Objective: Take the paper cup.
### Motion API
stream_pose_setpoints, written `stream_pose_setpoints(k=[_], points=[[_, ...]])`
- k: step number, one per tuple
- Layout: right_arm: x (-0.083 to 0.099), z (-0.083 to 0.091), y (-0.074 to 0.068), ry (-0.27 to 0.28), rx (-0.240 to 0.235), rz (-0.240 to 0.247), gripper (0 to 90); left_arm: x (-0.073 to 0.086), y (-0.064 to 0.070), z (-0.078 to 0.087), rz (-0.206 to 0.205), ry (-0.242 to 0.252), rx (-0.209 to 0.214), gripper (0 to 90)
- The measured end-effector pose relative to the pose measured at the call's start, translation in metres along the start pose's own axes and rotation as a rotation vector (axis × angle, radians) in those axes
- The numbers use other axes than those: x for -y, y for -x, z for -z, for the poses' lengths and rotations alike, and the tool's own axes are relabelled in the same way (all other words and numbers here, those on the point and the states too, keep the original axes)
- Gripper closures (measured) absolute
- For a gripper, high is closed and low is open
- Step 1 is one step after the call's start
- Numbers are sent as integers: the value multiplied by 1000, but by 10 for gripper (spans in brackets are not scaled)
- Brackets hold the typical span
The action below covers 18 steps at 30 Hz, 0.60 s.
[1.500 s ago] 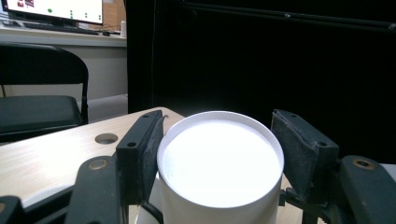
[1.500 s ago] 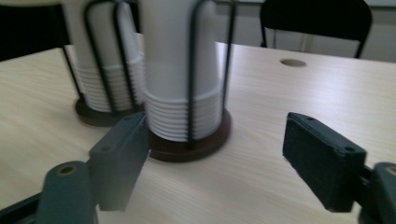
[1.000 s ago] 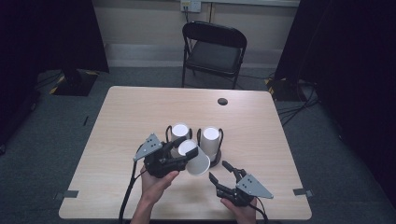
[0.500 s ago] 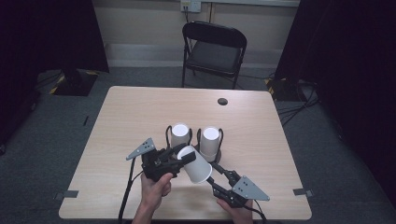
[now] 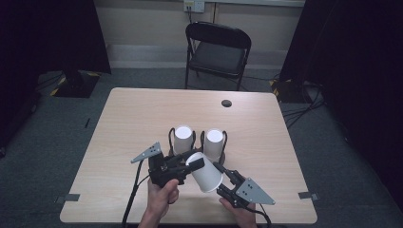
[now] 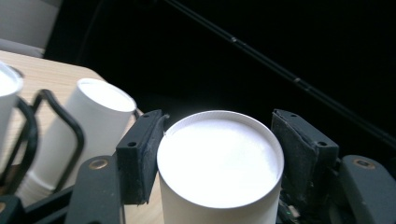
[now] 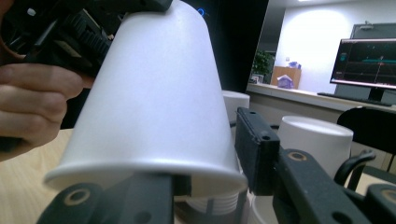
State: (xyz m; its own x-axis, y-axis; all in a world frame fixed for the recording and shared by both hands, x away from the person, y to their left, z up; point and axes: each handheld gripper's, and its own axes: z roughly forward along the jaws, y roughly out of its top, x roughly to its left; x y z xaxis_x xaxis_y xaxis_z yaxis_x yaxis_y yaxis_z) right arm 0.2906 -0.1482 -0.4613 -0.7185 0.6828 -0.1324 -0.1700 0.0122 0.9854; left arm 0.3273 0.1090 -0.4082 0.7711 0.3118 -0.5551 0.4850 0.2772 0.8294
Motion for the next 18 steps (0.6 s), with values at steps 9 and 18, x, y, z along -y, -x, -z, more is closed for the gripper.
stream_pose_setpoints(k=[9, 18], points=[[2, -2, 1, 14, 2, 4, 803, 2, -1, -3, -27, -9, 13, 351], [1, 1, 2, -23, -2, 0, 862, 3, 1, -2, -150, -16, -80, 330]])
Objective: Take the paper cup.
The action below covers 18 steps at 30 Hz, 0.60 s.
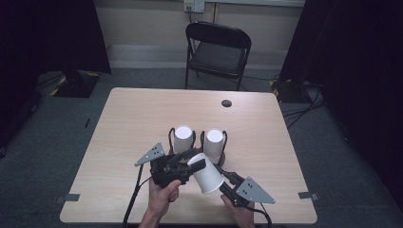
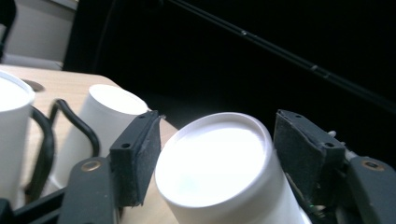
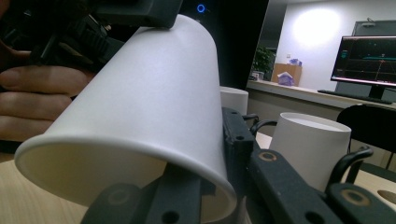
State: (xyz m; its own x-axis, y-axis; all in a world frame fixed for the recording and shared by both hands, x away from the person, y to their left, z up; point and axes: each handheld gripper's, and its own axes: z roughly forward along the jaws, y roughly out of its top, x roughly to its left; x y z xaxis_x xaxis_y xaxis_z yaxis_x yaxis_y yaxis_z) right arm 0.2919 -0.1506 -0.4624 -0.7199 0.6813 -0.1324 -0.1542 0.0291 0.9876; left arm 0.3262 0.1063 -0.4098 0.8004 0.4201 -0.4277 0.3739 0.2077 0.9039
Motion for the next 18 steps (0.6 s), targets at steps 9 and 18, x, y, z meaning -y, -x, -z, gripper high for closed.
stream_pose_setpoints(k=[9, 18], points=[[2, 1, 4, -75, 12, -24, 868, 3, 0, -1, -81, -5, -74, 280], [4, 1, 6, -155, 17, -38, 870, 3, 1, 3, -139, -4, -102, 235]])
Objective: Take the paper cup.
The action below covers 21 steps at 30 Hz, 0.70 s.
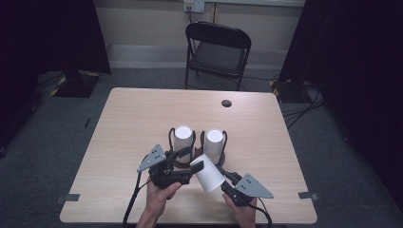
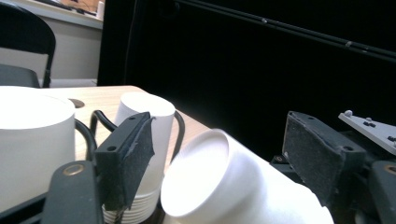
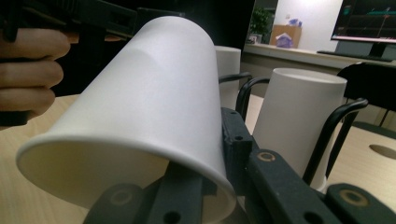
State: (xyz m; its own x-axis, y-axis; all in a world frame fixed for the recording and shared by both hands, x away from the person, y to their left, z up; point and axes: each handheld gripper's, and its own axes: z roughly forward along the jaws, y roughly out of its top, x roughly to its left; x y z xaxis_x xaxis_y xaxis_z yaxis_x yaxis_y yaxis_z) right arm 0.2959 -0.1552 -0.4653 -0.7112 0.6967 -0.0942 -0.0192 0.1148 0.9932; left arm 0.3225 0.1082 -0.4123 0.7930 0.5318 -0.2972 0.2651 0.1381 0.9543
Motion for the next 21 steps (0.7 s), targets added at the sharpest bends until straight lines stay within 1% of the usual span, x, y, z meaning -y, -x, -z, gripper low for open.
stream_pose_setpoints(k=[2, 4, 5, 6, 7, 8, 9, 11, 13, 14, 15, 17, 19, 21], points=[[0, 1, 0, -20, 8, -7, 870, 1, 0, 2, -11, 4, -8, 225], [1, 1, 1, -33, 5, -18, 871, 2, -1, 3, -27, 6, -11, 215], [1, 1, 2, -41, 10, -23, 872, 2, -2, 4, -38, 7, -11, 214], [1, 1, 2, -46, 8, -28, 872, 3, -2, 5, -58, -2, -6, 218], [1, 2, 3, -51, 8, -29, 872, 3, -2, 6, -82, -5, -5, 244], [1, 2, 3, -57, 7, -37, 872, 4, -2, 7, -97, -1, -10, 256], [1, 2, 4, -62, 1, -39, 873, 4, -2, 8, -109, -5, -13, 245], [1, 3, 4, -75, -5, -40, 874, 5, -3, 9, -117, -4, -12, 234], [1, 3, 5, -95, -7, -45, 874, 7, -3, 11, -133, -2, -23, 238], [1, 3, 5, -102, -8, -46, 874, 8, -3, 12, -145, 0, -38, 243], [2, 3, 6, -111, -13, -53, 874, 8, -4, 12, -146, -7, -54, 245], [2, 4, 7, -129, -12, -54, 874, 10, -6, 13, -164, -24, -75, 244], [3, 4, 8, -142, -15, -65, 874, 11, -7, 14, -187, -33, -86, 235], [3, 5, 9, -153, -14, -74, 874, 12, -8, 15, -193, -43, -84, 225]])
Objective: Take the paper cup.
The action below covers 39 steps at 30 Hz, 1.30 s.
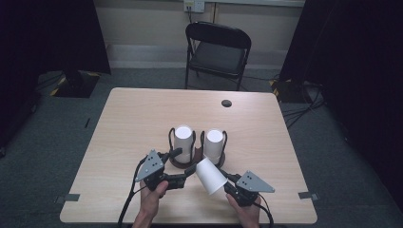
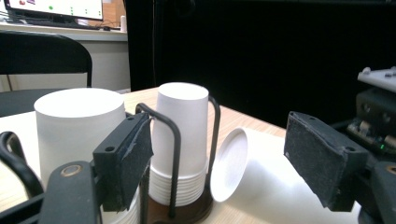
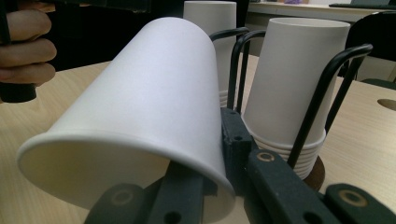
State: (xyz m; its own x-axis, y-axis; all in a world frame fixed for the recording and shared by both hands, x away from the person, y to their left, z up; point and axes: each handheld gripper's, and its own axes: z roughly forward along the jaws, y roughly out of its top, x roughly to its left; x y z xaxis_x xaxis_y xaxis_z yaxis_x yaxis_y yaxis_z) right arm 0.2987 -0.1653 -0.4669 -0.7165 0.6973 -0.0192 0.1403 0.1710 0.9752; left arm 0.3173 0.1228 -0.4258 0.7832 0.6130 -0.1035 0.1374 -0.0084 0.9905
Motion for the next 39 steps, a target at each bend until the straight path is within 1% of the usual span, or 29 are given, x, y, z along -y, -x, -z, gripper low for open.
stream_pose_setpoints(k=[1, 2, 3, 5, 8, 11, 15, 16, 20, 23, 26, 27, 28, 30, 31, 32, 33, 34, 38, 39], points=[[0, 0, 1, -4, -7, -4, 874, 1, -1, 0, -10, -13, 5, 223], [0, 0, 1, -9, -10, -6, 874, 1, 0, 0, -11, -26, 4, 223], [0, 0, 2, -17, -11, -9, 874, 1, 0, 1, -29, -40, -3, 225], [-1, 1, 3, -36, -10, -14, 874, 2, 1, 1, -47, -58, -12, 222], [0, 2, 6, -58, 6, -32, 874, 2, 3, 0, -68, -79, -26, 209], [0, 4, 8, -72, 0, -37, 875, 3, 4, -1, -69, -81, 5, 164], [-1, 6, 11, -96, -19, -55, 874, 3, 7, -3, -87, -91, 24, 155], [-2, 6, 13, -102, -26, -59, 874, 3, 8, -3, -91, -96, 22, 155], [-4, 5, 17, -153, -19, -72, 875, 6, 12, -6, -144, -143, -5, 159], [-7, 5, 18, -187, -36, -76, 874, 8, 13, -7, -170, -181, 4, 159], [-8, 5, 21, -212, -52, -80, 874, 11, 15, -9, -188, -200, 7, 159], [-8, 5, 22, -211, -46, -82, 874, 12, 15, -9, -212, -216, 7, 159], [-9, 5, 23, -208, -41, -85, 875, 13, 16, -9, -220, -218, 4, 160], [-11, 5, 25, -211, -41, -91, 875, 15, 18, -10, -249, -231, 0, 162], [-12, 5, 25, -217, -40, -94, 875, 16, 18, -11, -258, -231, -2, 162], [-13, 5, 27, -225, -44, -97, 876, 16, 20, -12, -257, -231, 2, 162], [-15, 4, 28, -236, -46, -96, 876, 17, 21, -12, -263, -237, 5, 161], [-16, 3, 28, -250, -59, -101, 876, 17, 22, -13, -274, -242, 6, 160], [-21, -5, 28, -328, -84, -79, 876, 20, 25, -15, -317, -267, -1, 160], [-22, -6, 28, -336, -90, -85, 876, 21, 26, -15, -318, -266, -1, 161]])
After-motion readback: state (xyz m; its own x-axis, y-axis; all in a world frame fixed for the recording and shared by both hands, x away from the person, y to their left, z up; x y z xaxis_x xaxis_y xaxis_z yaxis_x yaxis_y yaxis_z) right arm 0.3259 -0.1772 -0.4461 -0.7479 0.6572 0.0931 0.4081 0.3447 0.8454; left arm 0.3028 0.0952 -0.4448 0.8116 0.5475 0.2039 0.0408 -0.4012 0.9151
